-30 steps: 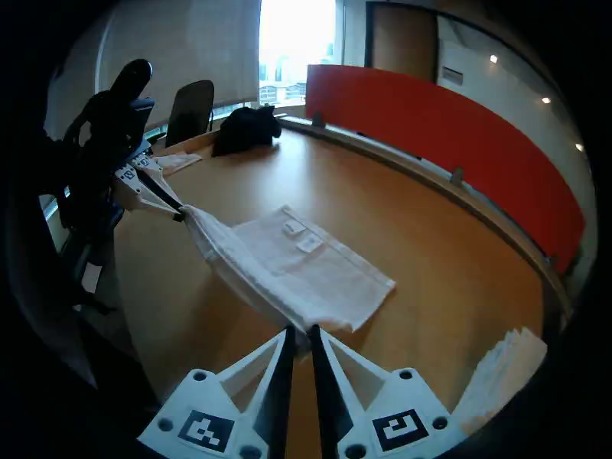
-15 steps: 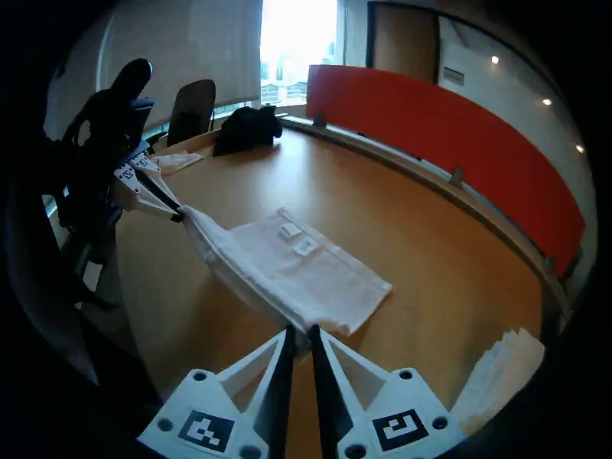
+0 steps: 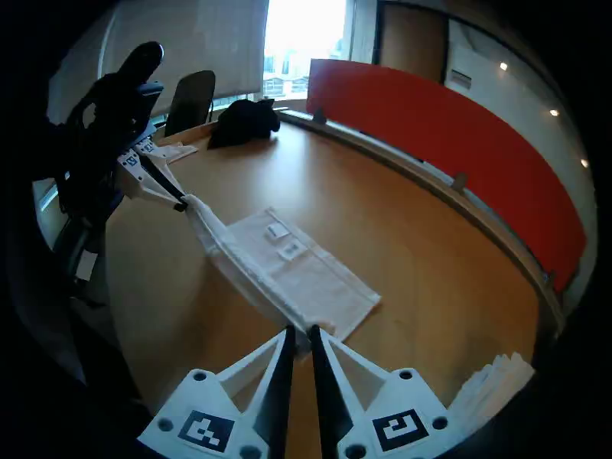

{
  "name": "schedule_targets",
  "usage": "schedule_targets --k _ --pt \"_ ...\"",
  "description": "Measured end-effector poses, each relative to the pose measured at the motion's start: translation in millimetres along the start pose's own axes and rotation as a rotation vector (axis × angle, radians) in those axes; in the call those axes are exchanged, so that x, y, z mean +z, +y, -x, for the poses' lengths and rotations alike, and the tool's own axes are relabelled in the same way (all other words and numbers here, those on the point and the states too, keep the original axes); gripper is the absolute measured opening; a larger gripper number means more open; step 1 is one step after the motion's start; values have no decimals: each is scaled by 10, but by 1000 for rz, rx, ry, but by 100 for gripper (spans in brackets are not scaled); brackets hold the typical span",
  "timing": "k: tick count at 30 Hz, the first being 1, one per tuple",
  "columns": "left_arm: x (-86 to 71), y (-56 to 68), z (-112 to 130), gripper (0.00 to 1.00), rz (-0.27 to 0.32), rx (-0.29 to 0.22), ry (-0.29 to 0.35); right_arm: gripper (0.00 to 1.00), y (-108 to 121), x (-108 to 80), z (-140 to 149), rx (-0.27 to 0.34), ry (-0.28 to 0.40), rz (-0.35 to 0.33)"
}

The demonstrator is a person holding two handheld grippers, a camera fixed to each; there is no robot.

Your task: Fold towel

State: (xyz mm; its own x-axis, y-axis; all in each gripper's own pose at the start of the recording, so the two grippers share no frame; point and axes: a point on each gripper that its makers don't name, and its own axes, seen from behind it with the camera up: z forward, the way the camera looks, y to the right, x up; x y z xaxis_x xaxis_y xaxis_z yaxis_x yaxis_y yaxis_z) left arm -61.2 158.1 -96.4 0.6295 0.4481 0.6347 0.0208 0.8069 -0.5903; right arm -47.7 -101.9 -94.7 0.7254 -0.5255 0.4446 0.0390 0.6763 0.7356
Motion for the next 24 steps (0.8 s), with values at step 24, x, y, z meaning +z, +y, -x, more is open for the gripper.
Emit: schedule_targets --k 24 --pt "405 -348 -262 10 -7 38 -55 16 373 361 -107 -13 -34 14"
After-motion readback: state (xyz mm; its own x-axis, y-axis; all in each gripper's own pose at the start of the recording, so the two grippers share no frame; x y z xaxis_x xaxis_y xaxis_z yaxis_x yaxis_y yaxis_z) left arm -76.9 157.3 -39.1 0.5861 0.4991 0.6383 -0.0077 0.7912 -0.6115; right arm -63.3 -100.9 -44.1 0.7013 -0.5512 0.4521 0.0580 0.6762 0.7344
